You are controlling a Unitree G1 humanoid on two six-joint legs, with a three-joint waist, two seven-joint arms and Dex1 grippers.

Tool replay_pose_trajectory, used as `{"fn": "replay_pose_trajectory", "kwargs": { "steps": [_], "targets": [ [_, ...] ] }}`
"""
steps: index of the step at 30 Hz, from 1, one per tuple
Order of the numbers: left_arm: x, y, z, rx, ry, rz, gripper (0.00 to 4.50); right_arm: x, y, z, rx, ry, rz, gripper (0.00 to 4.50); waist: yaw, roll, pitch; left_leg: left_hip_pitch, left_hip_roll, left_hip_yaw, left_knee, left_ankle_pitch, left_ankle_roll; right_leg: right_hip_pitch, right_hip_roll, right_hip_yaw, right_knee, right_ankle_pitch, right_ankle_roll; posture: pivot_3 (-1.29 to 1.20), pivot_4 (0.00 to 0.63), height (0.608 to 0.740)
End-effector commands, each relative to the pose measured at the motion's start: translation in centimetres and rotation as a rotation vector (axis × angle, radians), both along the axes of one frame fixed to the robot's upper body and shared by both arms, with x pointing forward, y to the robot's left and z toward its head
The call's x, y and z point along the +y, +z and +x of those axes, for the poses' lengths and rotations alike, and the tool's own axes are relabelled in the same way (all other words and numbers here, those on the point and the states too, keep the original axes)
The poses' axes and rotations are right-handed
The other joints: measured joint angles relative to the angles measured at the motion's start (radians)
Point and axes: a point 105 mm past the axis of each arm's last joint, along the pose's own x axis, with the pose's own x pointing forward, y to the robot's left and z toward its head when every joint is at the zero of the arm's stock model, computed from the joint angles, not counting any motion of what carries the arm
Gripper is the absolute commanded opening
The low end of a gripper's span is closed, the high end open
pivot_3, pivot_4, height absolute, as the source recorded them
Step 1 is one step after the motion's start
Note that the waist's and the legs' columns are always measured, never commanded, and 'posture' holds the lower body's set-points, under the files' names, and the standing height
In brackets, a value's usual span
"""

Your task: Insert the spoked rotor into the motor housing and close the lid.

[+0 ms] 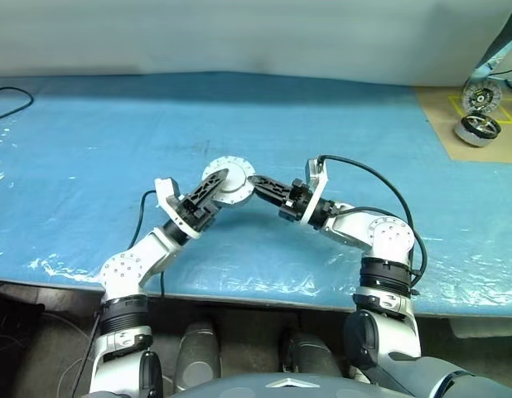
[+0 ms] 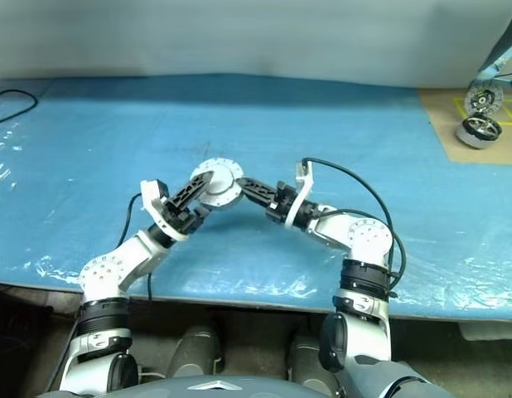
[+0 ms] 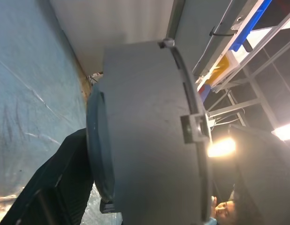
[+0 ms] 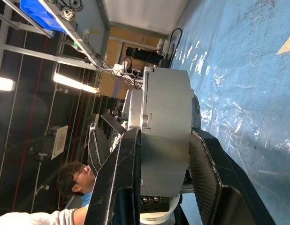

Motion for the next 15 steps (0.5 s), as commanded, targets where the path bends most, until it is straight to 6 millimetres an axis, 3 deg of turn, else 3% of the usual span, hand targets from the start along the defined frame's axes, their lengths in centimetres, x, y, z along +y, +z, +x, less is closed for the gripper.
{"fn": "replay_pose_trajectory", "kwargs": {
  "steps": [1, 4, 7, 10, 13, 15],
  "targets": [
    [-0.3, 0.7, 0.3, -0.032, 0.004, -0.011, 4.48, 0.4, 2.5, -0.5, -0.088, 0.038, 0.062, 1.08, 0.000, 0.000, 0.000, 0.000, 0.000, 0.000, 0.000, 0.000, 0.000, 0.000, 0.000, 0.000, 0.000, 0.000, 0.000, 0.00, 0.150, 0.740],
    [-0.4, 0.5, 0.6, -0.030, 0.029, 0.008, 4.48, 0.3, 2.4, -0.5, -0.084, 0.034, 0.060, 1.08, 0.000, 0.000, 0.000, 0.000, 0.000, 0.000, 0.000, 0.000, 0.000, 0.000, 0.000, 0.000, 0.000, 0.000, 0.000, 0.00, 0.150, 0.740],
    [0.0, 0.4, 0.8, -0.028, 0.060, 0.008, 3.90, 0.2, 2.2, -0.3, -0.072, 0.021, 0.059, 1.08, 0.000, 0.000, 0.000, -0.001, 0.000, -0.001, 0.001, 0.000, 0.000, 0.000, 0.000, 0.000, 0.000, 0.000, 0.000, 0.00, 0.150, 0.740],
    [-0.3, 0.1, 0.8, -0.037, 0.069, 0.055, 2.89, 0.2, 2.1, -0.2, -0.063, 0.015, 0.056, 1.08, 0.001, 0.000, 0.000, -0.001, 0.000, -0.001, 0.001, 0.000, 0.000, 0.000, 0.000, 0.000, 0.000, 0.000, 0.000, 0.00, 0.150, 0.740],
    [0.1, 1.0, 0.6, -0.072, 0.055, -0.017, 2.61, 0.2, 2.0, -0.1, -0.056, 0.008, 0.051, 1.08, 0.001, 0.000, 0.000, -0.002, 0.000, -0.001, 0.002, 0.000, 0.000, 0.000, 0.000, 0.000, 0.000, 0.001, 0.001, 0.00, 0.150, 0.740],
    [-0.2, 0.4, 1.3, -0.040, 0.076, 0.047, 2.55, 0.2, 1.7, 0.1, -0.047, -0.009, 0.033, 1.08, 0.001, 0.000, 0.000, -0.001, 0.000, -0.001, 0.003, 0.000, 0.000, 0.000, 0.000, 0.000, 0.000, 0.001, 0.001, 0.00, 0.150, 0.740]
  ]
}}
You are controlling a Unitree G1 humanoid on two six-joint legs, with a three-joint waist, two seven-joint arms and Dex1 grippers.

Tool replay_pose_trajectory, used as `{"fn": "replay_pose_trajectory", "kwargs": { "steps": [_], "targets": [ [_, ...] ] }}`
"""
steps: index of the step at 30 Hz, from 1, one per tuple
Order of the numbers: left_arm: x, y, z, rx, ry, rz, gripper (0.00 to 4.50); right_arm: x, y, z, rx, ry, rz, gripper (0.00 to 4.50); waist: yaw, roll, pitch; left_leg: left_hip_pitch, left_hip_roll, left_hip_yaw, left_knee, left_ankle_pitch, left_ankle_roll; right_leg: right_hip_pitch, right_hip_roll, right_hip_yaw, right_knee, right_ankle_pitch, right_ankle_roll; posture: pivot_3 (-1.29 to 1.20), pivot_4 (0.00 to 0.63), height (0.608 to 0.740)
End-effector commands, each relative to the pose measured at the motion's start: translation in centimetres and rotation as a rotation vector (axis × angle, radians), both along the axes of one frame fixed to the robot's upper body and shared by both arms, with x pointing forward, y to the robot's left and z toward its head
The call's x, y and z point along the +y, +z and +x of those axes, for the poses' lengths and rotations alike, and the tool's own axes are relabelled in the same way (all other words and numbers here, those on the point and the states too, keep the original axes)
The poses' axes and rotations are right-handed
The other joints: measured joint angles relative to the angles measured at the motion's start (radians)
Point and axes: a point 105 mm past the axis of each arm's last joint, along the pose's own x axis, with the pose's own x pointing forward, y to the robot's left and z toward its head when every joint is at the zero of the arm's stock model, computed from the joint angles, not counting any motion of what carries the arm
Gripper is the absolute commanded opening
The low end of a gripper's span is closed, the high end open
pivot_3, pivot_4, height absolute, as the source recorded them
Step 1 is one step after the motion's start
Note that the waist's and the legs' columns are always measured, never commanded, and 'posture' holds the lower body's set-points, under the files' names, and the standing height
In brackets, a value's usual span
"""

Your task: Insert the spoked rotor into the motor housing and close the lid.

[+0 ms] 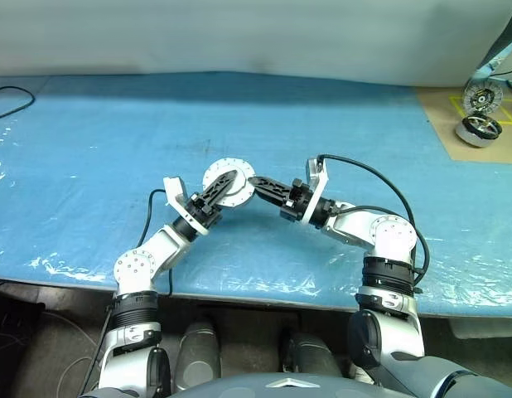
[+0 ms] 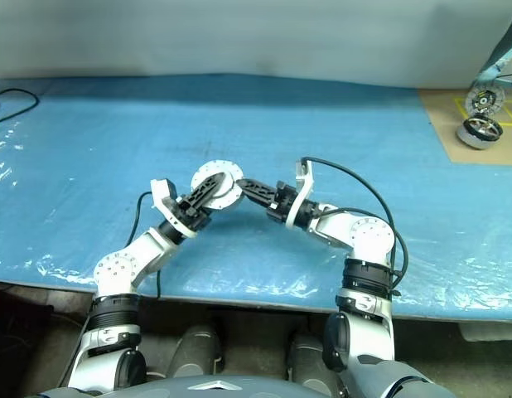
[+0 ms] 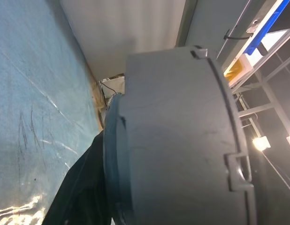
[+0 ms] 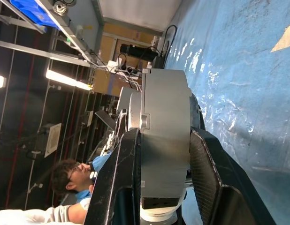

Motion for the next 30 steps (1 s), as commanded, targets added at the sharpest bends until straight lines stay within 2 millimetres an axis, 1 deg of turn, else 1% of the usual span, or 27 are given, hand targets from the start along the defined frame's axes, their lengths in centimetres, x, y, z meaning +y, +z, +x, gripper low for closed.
{"fn": "replay_pose_trajectory", "kwargs": {
  "steps": [1, 4, 5, 6, 8, 9, 13, 16, 19, 21, 22, 24, 26, 27, 28, 30],
  "targets": [
    [0.0, 0.7, 0.8, -0.029, 0.030, 0.040, 2.55, 0.2, 1.7, 0.1, -0.051, -0.009, 0.045, 1.08, 0.000, 0.000, 0.000, 0.000, 0.000, 0.000, 0.000, 0.000, 0.000, 0.000, 0.000, 0.000, 0.000, 0.000, 0.000, 0.00, 0.150, 0.740],
    [0.4, 2.0, 0.7, -0.078, 0.031, -0.035, 2.55, 0.1, 1.4, 0.6, -0.045, -0.050, 0.010, 1.08, 0.000, 0.000, 0.000, 0.000, 0.000, 0.000, 0.002, 0.000, 0.000, 0.000, 0.000, 0.000, 0.001, 0.000, 0.000, 0.00, 0.150, 0.740],
    [0.5, 2.0, 0.8, -0.083, 0.038, -0.032, 2.55, -0.1, 1.3, 0.8, -0.054, -0.075, -0.009, 1.08, 0.000, 0.000, 0.000, 0.000, 0.000, 0.000, 0.002, 0.000, 0.000, 0.000, 0.000, 0.000, 0.001, 0.000, 0.000, 0.00, 0.150, 0.740],
    [0.5, 1.6, 1.3, -0.063, 0.065, 0.004, 2.55, -0.2, 1.4, 0.9, -0.063, -0.088, -0.011, 1.08, 0.000, 0.000, 0.000, 0.000, 0.000, 0.000, 0.002, 0.000, 0.000, 0.000, 0.000, 0.000, 0.002, 0.000, 0.000, 0.00, 0.150, 0.740],
    [0.5, 1.5, 2.0, -0.044, 0.098, 0.015, 2.55, -0.2, 1.5, 0.8, -0.067, -0.086, -0.001, 1.81, 0.001, 0.000, 0.000, 0.000, 0.000, 0.000, 0.003, 0.000, 0.000, 0.000, 0.000, 0.000, 0.002, 0.000, 0.000, 0.00, 0.150, 0.740],
    [0.6, 1.7, 2.2, -0.057, 0.110, 0.017, 2.55, -0.2, 1.6, 0.7, -0.067, -0.082, 0.010, 2.05, 0.001, 0.000, 0.000, -0.001, 0.000, -0.001, 0.003, 0.000, 0.000, 0.000, 0.000, 0.000, 0.002, 0.000, 0.000, 0.00, 0.150, 0.740],
    [1.4, 2.4, 3.2, -0.079, 0.168, 0.012, 2.55, 0.0, 1.8, 0.2, -0.089, -0.038, 0.012, 3.43, 0.000, 0.000, 0.000, -0.001, 0.000, -0.001, 0.004, 0.000, 0.000, 0.001, 0.000, 0.000, 0.002, 0.001, 0.001, 0.00, 0.150, 0.740],
    [2.4, 2.6, 4.1, -0.086, 0.229, 0.013, 2.55, -0.1, 1.7, 0.3, -0.089, -0.040, 0.003, 3.43, 0.000, 0.000, 0.000, -0.001, 0.000, -0.002, 0.005, 0.000, 0.000, 0.001, 0.000, 0.000, 0.003, 0.001, 0.001, 0.00, 0.150, 0.740],
    [4.2, 3.1, 5.0, -0.097, 0.314, 0.016, 2.55, -0.3, 1.4, 0.3, -0.086, -0.052, -0.020, 3.43, 0.000, 0.000, 0.000, -0.001, 0.000, -0.002, 0.005, 0.000, 0.000, 0.001, 0.000, 0.000, 0.003, 0.001, 0.001, 0.00, 0.150, 0.740],
    [7.2, 2.9, 6.4, -0.074, 0.458, 0.054, 2.55, -1.4, 0.4, 0.9, -0.086, -0.109, -0.101, 3.43, 0.000, 0.000, 0.000, -0.002, 0.000, -0.003, 0.006, 0.000, 0.000, 0.001, 0.000, -0.001, 0.003, 0.001, 0.001, 0.00, 0.150, 0.740],
    [8.4, 2.8, 6.8, -0.074, 0.506, 0.079, 2.55, -1.9, 0.0, 1.2, -0.079, -0.134, -0.130, 3.43, 0.000, 0.000, 0.000, -0.002, 0.000, -0.003, 0.007, 0.000, 0.000, 0.001, 0.000, -0.001, 0.003, 0.001, 0.001, 0.00, 0.150, 0.740],
    [9.8, 1.7, 7.6, -0.038, 0.574, 0.143, 2.55, -2.5, -0.2, 1.4, -0.106, -0.162, -0.168, 3.43, -0.001, 0.000, 0.000, -0.002, 0.000, -0.005, 0.008, 0.000, 0.000, 0.001, 0.000, -0.001, 0.004, 0.001, 0.001, 0.00, 0.150, 0.740],
    [10.2, 0.0, 8.3, 0.034, 0.582, 0.214, 2.55, -2.9, -0.3, 1.6, -0.125, -0.184, -0.208, 3.43, 0.000, 0.000, 0.000, -0.002, 0.000, -0.006, 0.008, 0.000, 0.000, 0.001, 0.000, -0.001, 0.004, 0.001, 0.002, 0.00, 0.150, 0.740],
    [10.1, -1.1, 8.6, 0.053, 0.583, 0.289, 2.55, -3.0, -0.4, 1.7, -0.135, -0.189, -0.229, 3.43, 0.001, 0.000, 0.000, -0.002, -0.001, -0.007, 0.008, 0.000, 0.000, 0.001, 0.000, -0.001, 0.004, 0.001, 0.002, 0.00, 0.150, 0.740],
    [9.9, -1.8, 8.7, 0.079, 0.576, 0.310, 2.55, -3.1, -0.3, 1.8, -0.143, -0.192, -0.234, 3.43, 0.003, 0.000, 0.000, -0.003, -0.001, -0.008, 0.008, 0.000, 0.000, 0.001, 0.000, -0.001, 0.004, 0.001, 0.002, 0.00, 0.150, 0.740],
    [9.5, -2.5, 8.9, 0.092, 0.558, 0.327, 2.55, -3.2, -0.1, 1.7, -0.164, -0.192, -0.236, 3.43, 0.008, -0.001, 0.000, -0.004, -0.002, -0.010, 0.008, 0.000, 0.000, 0.001, 0.000, -0.001, 0.003, 0.001, 0.002, 0.00, 0.150, 0.740]
  ]
}}
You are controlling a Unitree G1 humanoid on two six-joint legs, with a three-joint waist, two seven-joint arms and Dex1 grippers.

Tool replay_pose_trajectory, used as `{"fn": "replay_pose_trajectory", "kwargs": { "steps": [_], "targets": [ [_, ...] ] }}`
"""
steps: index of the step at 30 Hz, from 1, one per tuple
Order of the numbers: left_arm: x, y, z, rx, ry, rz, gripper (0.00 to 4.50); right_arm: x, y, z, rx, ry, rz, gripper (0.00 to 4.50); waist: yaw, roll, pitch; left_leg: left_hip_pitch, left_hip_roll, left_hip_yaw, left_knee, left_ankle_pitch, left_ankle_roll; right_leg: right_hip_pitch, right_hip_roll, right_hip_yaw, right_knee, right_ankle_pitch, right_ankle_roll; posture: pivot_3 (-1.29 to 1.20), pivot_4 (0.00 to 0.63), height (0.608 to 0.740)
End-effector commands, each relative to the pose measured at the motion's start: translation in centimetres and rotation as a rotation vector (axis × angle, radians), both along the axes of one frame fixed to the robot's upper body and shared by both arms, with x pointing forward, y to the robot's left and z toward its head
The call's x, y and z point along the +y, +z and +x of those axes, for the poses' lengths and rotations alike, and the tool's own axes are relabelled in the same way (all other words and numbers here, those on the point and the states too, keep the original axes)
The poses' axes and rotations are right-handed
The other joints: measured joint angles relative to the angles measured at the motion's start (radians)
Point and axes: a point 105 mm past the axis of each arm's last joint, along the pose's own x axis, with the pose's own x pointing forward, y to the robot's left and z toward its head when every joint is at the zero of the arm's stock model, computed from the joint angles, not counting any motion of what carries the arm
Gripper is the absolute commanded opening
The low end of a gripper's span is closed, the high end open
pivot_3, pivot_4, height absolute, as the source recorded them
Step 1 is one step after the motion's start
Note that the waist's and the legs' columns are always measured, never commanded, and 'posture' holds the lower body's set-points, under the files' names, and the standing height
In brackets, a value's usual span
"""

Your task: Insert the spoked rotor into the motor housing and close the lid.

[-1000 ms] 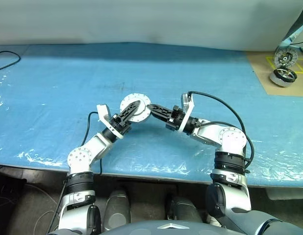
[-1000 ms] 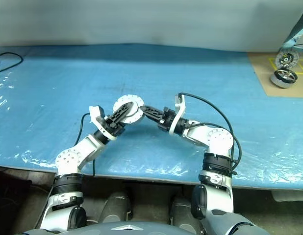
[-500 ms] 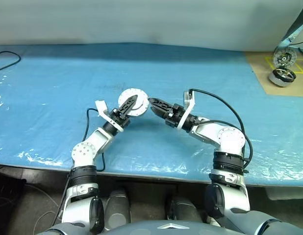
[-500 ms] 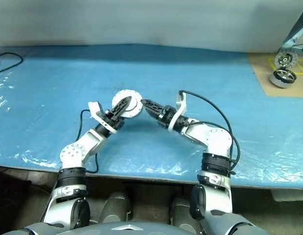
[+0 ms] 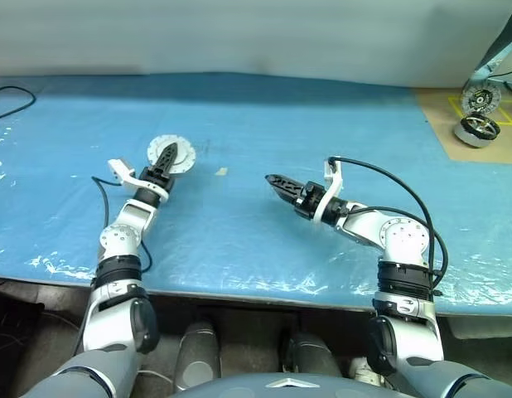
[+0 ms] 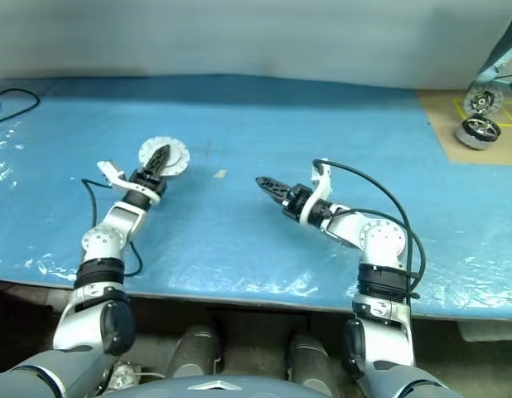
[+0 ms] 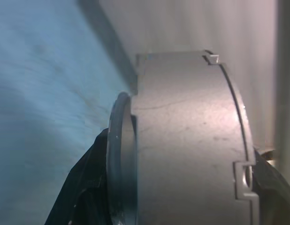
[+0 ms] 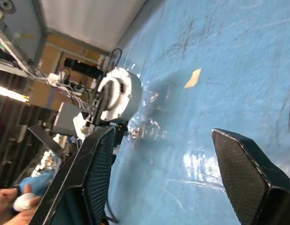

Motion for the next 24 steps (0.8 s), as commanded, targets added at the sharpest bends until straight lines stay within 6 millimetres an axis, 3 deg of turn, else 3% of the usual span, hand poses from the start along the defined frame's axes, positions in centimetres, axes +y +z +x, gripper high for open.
{"fn": "replay_pose_trajectory", "kwargs": {
  "steps": [1, 7, 11, 13, 18, 22, 24],
  "targets": [
    [-1.8, 0.6, 0.9, -0.027, -0.058, 0.029, 2.55, 0.5, 1.7, -0.2, -0.090, 0.024, 0.004, 3.43, 0.005, -0.001, 0.000, -0.002, 0.000, -0.002, 0.001, 0.000, 0.000, 0.000, 0.000, -0.001, 0.000, 0.000, 0.000, 0.00, 0.150, 0.740],
    [-3.1, 0.9, 1.4, -0.047, -0.091, 0.005, 2.55, 1.2, 1.2, -0.5, -0.094, 0.037, -0.010, 3.43, 0.019, -0.001, 0.000, -0.004, -0.001, -0.010, 0.005, 0.000, 0.000, 0.001, -0.002, -0.002, 0.002, 0.001, 0.001, 0.00, 0.150, 0.740],
    [-1.7, 0.3, 1.7, -0.010, -0.020, 0.053, 3.75, 1.6, 1.2, -0.7, -0.101, 0.045, -0.008, 3.47, 0.019, -0.001, 0.000, -0.003, -0.001, -0.010, 0.005, 0.000, 0.000, 0.001, -0.001, -0.002, 0.004, 0.000, 0.000, 0.00, 0.150, 0.740],
    [0.3, 0.3, 1.8, 0.005, 0.062, 0.123, 4.37, 1.6, 1.6, -0.8, -0.119, 0.050, 0.001, 3.47, 0.016, -0.001, 0.000, -0.002, -0.001, -0.010, 0.005, 0.000, 0.000, 0.001, -0.001, -0.002, 0.004, 0.000, 0.000, 0.00, 0.150, 0.740],
    [6.8, 1.9, 1.1, -0.016, 0.261, 0.326, 4.37, 1.6, 2.4, -1.0, -0.173, 0.061, -0.005, 3.47, -0.006, -0.001, 0.001, -0.002, 0.000, -0.010, 0.005, 0.000, 0.000, 0.001, -0.001, -0.002, 0.004, 0.001, 0.001, 0.00, 0.150, 0.740],
    [9.9, 3.7, 0.1, -0.065, 0.334, 0.513, 4.37, 1.2, 3.0, -0.9, -0.221, 0.051, -0.040, 3.47, -0.002, -0.001, 0.001, -0.002, 0.000, -0.011, 0.004, 0.000, 0.000, 0.001, -0.001, -0.003, 0.003, 0.000, 0.001, 0.00, 0.150, 0.740],
    [10.4, 5.3, -0.7, -0.154, 0.350, 0.726, 4.37, 0.8, 3.0, -0.7, -0.280, 0.022, -0.142, 3.47, -0.001, -0.001, 0.001, -0.003, 0.000, -0.011, 0.004, 0.000, 0.000, 0.001, -0.002, -0.003, 0.002, 0.000, 0.001, 0.00, 0.150, 0.740]
  ]
}}
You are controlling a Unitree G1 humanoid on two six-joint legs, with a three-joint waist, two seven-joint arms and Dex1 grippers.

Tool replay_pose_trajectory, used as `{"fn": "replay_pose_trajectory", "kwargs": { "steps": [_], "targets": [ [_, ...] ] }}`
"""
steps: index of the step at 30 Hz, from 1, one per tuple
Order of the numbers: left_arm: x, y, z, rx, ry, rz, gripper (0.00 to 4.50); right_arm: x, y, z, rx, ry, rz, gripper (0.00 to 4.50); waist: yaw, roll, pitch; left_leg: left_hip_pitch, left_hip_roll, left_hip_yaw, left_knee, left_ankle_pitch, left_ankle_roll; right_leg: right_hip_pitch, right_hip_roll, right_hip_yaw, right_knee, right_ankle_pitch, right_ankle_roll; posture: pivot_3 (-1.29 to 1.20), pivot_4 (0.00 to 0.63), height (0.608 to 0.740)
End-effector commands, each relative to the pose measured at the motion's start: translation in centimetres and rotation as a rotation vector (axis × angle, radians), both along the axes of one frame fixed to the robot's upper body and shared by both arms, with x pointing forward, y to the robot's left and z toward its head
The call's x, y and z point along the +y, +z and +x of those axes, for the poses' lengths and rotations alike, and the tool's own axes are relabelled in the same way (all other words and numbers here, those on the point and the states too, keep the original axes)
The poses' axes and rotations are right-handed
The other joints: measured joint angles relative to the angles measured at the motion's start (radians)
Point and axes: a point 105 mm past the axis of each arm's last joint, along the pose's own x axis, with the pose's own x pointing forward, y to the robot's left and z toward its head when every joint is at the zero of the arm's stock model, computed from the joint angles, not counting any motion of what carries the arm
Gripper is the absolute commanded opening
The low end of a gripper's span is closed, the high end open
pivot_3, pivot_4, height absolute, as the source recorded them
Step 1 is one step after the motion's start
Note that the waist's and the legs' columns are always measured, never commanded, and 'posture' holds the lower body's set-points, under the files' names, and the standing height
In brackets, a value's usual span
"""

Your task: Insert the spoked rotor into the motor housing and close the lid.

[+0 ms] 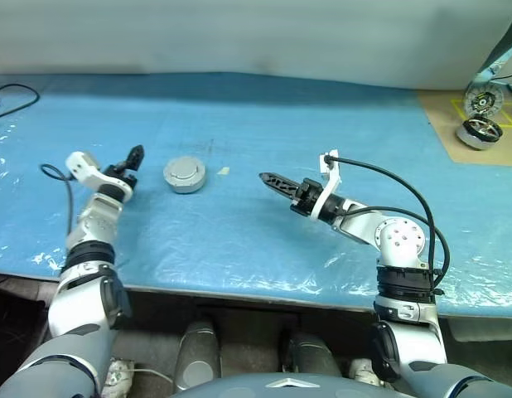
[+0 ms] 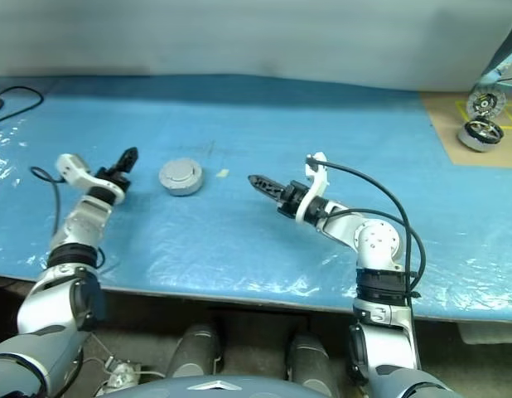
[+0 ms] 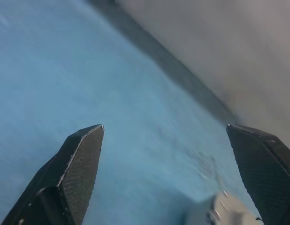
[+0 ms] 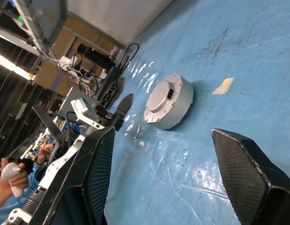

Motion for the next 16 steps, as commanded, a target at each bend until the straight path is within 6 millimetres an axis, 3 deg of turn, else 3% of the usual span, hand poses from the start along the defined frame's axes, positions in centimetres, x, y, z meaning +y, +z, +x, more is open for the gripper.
{"fn": "replay_pose_trajectory", "kwargs": {
  "steps": [1, 3, 5, 9, 13, 16],
  "targets": [
    [0.0, 3.5, -1.1, -0.133, -0.038, 0.300, 4.37, -0.8, 1.6, 0.4, -0.174, -0.076, -0.149, 3.47, 0.001, 0.000, 0.000, -0.001, 0.000, 0.000, 0.000, 0.000, 0.000, 0.000, 0.000, 0.000, -0.001, 0.000, 0.000, 0.00, 0.150, 0.740],
    [-2.4, 5.1, -1.9, -0.219, -0.090, 0.373, 4.37, -2.5, 1.0, 2.4, -0.338, -0.313, -0.480, 3.47, 0.004, 0.000, 0.000, -0.001, 0.001, -0.001, 0.000, 0.000, 0.000, 0.000, -0.001, -0.001, -0.001, 0.000, 0.000, 0.00, 0.150, 0.740],
    [-4.5, 5.9, -2.9, -0.275, -0.115, 0.424, 4.37, -3.3, 1.2, 2.8, -0.516, -0.433, -0.707, 3.47, 0.010, -0.001, 0.000, -0.002, 0.001, -0.001, 0.000, 0.000, 0.000, 0.001, -0.001, -0.003, -0.001, 0.000, 0.000, 0.00, 0.150, 0.740],
    [-10.2, 5.5, -5.2, -0.313, -0.203, 0.435, 4.37, -5.2, 0.5, 2.3, -0.474, -0.580, -0.697, 3.47, 0.000, -0.001, 0.000, -0.001, 0.002, 0.000, 0.001, 0.000, 0.000, 0.003, -0.001, -0.002, -0.002, 0.000, 0.001, 0.00, 0.150, 0.740],
    [-12.3, 4.5, -6.5, -0.291, -0.223, 0.437, 4.37, -6.8, 0.4, 2.0, -0.524, -0.682, -0.792, 3.47, -0.016, -0.001, 0.001, 0.000, 0.001, 0.000, 0.001, 0.000, 0.000, 0.001, 0.001, 0.000, -0.001, 0.000, 0.000, 0.00, 0.150, 0.740],
    [-13.5, 2.6, -7.5, -0.231, -0.208, 0.408, 4.37, -8.2, -0.1, 1.4, -0.536, -0.763, -0.881, 3.47, -0.027, -0.001, 0.000, 0.002, 0.001, 0.000, 0.000, 0.000, 0.000, 0.001, 0.002, 0.001, -0.001, 0.000, 0.000, 0.00, 0.150, 0.740]
  ]
}}
